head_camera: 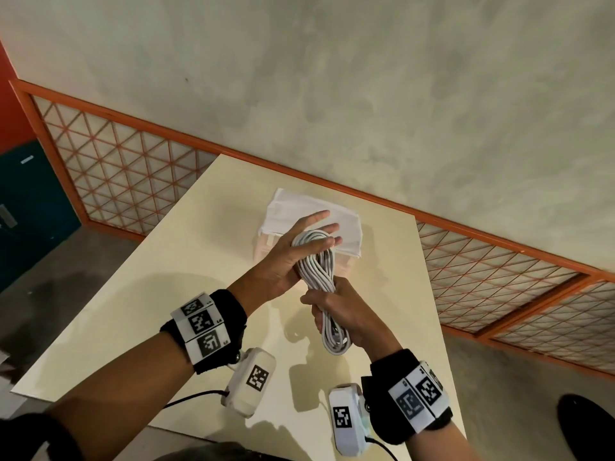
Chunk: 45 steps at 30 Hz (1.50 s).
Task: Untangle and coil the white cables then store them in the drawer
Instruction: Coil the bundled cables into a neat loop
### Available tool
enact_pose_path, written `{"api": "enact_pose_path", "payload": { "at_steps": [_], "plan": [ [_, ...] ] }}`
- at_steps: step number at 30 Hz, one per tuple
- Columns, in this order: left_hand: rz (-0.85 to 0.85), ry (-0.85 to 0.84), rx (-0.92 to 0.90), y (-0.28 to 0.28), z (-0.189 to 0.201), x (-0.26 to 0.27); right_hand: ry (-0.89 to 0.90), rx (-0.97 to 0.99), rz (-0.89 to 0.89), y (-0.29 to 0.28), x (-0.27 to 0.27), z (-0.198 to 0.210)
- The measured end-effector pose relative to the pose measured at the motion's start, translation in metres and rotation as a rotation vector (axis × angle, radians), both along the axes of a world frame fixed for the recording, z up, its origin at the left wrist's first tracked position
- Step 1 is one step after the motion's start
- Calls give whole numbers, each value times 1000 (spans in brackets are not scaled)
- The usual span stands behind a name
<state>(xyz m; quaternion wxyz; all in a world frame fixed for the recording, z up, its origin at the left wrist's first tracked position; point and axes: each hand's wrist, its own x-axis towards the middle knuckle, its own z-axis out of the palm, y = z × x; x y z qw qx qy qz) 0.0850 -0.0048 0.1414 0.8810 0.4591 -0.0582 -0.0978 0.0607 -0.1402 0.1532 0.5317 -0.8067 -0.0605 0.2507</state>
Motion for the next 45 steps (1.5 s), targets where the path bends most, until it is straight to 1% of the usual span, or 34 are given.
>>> {"api": "enact_pose_path", "payload": {
  "at_steps": [3,7,10,12,14,18,20,22,24,26,28,30,31,34,36,38,40,45],
  "plan": [
    [79,-6,-58,-7,5,-4,-8,-16,22,1,-3,2],
    [254,44,-53,-20,3,-2,-114,-117,23,3,-6,-1],
    [345,204,-58,-28,-2,1,-207,-251,30,5,-8,-11],
    [358,318,-38,-29,-5,2,-237,-321,45,5,-9,-17],
    [306,391,-23,-27,-8,4,-228,-346,63,5,-9,-18],
    [-28,456,-40,-11,-8,4,-99,-250,116,-4,-9,-16],
    [-89,457,-95,-5,-7,1,-70,-232,140,-9,-9,-15],
    [-69,422,-131,-4,-8,-2,-78,-262,162,-12,-7,-13],
    [-26,378,-125,-8,-10,-2,-69,-283,174,-14,-4,-14],
    [54,378,-104,-16,-11,0,-57,-277,187,-16,-2,-15],
    [159,371,-70,-23,-12,3,-84,-273,209,-17,0,-18],
    [220,386,-46,-27,-14,5,-90,-224,220,-17,0,-21],
    [224,408,-47,-27,-15,5,-72,-183,224,-17,0,-23],
    [137,443,-26,-25,-17,8,-31,-84,231,-15,-4,-24],
    [43,434,-1,-23,-18,9,-36,-52,217,-14,-8,-28],
    [-6,428,2,-23,-20,10,-42,-38,198,-14,-10,-32],
    [-19,434,5,-24,-25,11,-39,-44,181,-14,-10,-38],
    [-11,488,-7,-27,-40,16,-108,-142,192,-17,-3,-51]
  ]
}}
